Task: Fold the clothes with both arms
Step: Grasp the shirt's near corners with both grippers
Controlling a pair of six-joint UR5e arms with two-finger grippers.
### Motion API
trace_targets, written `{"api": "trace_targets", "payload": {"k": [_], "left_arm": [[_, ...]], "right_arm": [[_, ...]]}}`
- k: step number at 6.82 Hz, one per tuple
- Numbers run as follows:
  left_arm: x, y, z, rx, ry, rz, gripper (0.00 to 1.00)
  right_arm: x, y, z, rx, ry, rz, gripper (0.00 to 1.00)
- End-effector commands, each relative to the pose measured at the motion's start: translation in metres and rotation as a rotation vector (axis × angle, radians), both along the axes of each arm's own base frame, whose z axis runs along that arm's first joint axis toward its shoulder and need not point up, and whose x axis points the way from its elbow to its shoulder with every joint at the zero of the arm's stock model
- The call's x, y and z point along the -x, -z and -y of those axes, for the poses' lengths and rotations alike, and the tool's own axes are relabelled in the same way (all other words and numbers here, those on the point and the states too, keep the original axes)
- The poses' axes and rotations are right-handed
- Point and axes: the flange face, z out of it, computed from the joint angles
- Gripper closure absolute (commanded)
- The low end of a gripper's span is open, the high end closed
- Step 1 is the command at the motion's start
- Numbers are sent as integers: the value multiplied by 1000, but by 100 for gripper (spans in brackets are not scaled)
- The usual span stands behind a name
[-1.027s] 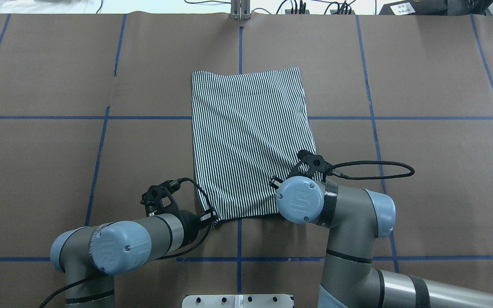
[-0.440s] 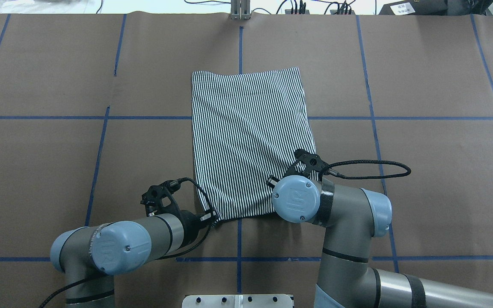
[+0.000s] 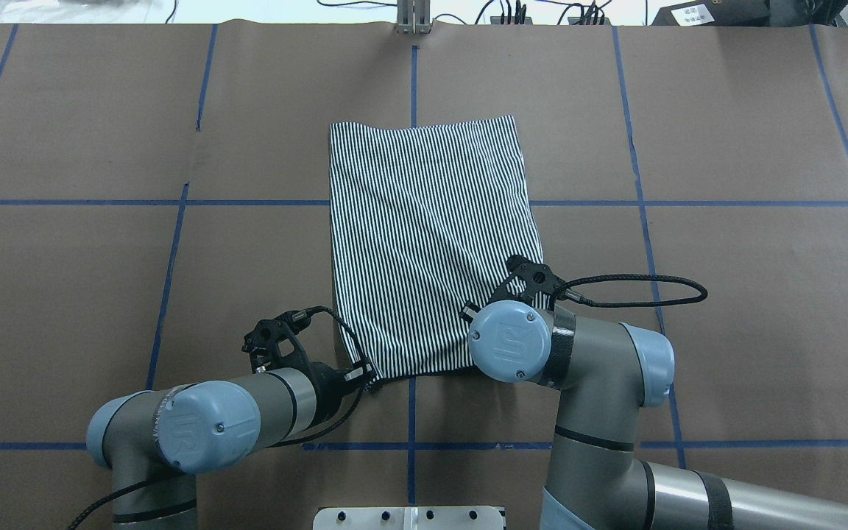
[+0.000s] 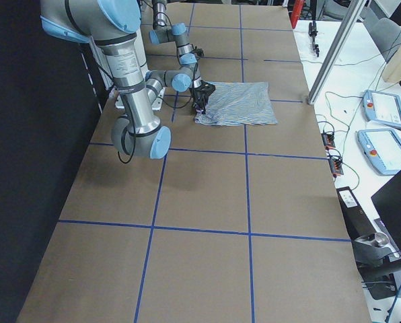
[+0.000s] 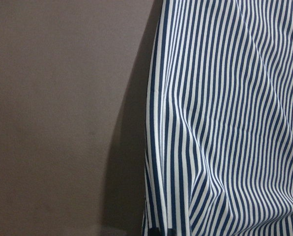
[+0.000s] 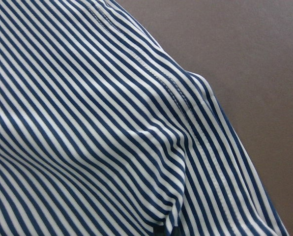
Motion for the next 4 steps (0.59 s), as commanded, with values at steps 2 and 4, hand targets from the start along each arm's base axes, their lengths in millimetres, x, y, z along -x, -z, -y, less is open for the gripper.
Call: {"api": "trace_targets", "payload": {"k": [2,4], "left_arm": [[19,18,-2,-14,-8,-36,100],[81,77,-15,-65,-52,-25,100]], "right_arm": [[-10,16,-3,-11,0,37,100],[-59,70,-18,-37,-2,122,100]]}}
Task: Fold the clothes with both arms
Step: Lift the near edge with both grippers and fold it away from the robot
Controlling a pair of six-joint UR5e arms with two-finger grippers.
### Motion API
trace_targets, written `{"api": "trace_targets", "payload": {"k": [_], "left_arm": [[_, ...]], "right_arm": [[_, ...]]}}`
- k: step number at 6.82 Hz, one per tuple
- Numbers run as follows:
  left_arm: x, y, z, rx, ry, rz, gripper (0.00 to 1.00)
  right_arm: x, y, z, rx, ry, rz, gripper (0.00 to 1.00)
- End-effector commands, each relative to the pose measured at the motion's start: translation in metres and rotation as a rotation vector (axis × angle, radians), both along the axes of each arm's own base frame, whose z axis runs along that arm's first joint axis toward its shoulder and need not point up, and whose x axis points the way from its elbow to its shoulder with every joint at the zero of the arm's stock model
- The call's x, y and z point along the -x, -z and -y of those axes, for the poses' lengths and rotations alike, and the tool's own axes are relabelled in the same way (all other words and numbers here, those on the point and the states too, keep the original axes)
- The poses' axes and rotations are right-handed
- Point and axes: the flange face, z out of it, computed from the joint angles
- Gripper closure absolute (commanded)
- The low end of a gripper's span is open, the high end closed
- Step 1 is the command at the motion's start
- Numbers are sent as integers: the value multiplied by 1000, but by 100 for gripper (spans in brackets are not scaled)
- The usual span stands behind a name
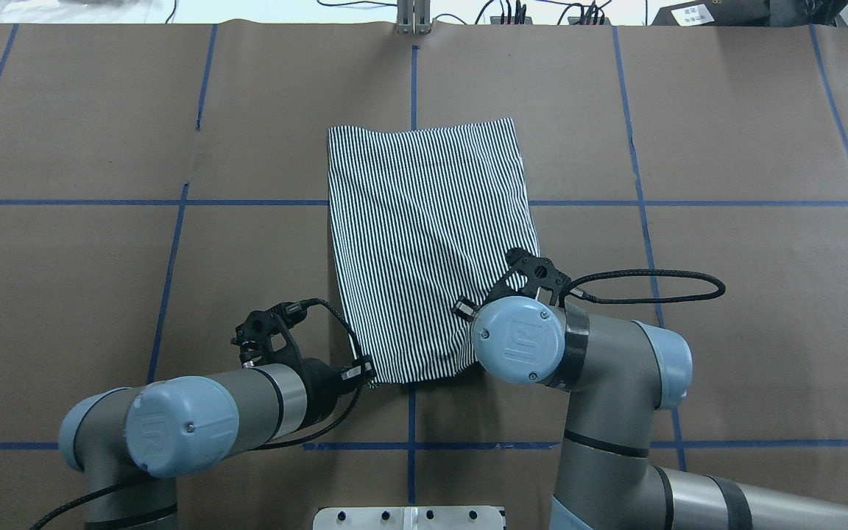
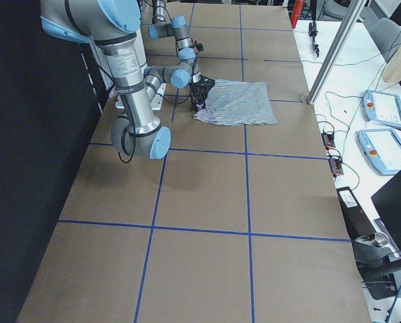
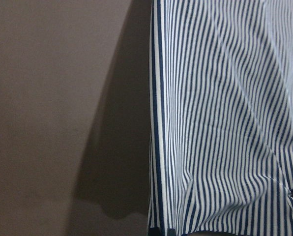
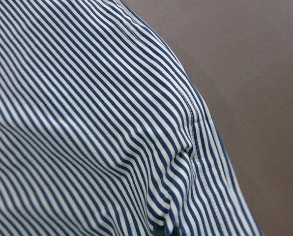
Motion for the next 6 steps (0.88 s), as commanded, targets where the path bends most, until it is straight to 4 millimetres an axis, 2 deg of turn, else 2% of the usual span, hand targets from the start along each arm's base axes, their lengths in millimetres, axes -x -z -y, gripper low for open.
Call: {"api": "trace_targets", "payload": {"k": [1,2,3,4,5,6], "left_arm": [[83,69,-24,1,-73,-8,100],[122,92,-35,8,-86,4,100],[136,98,-39,10,-89,12,100],[125,90,-35,16,-85,40,100],[117,83,-12,-3,-51,77,100],[112,80,24,-55,-10,126,100]], "right_arm": [[-64,63,-36,-5,25,46,100],[-89,83,-56,2,37,72,100],[-91,86,-59,2,40,77,100],[-83,80,-58,2,39,58,100],[-67,72,-54,7,42,29,100],[-53,76,-37,4,23,13,100]]}}
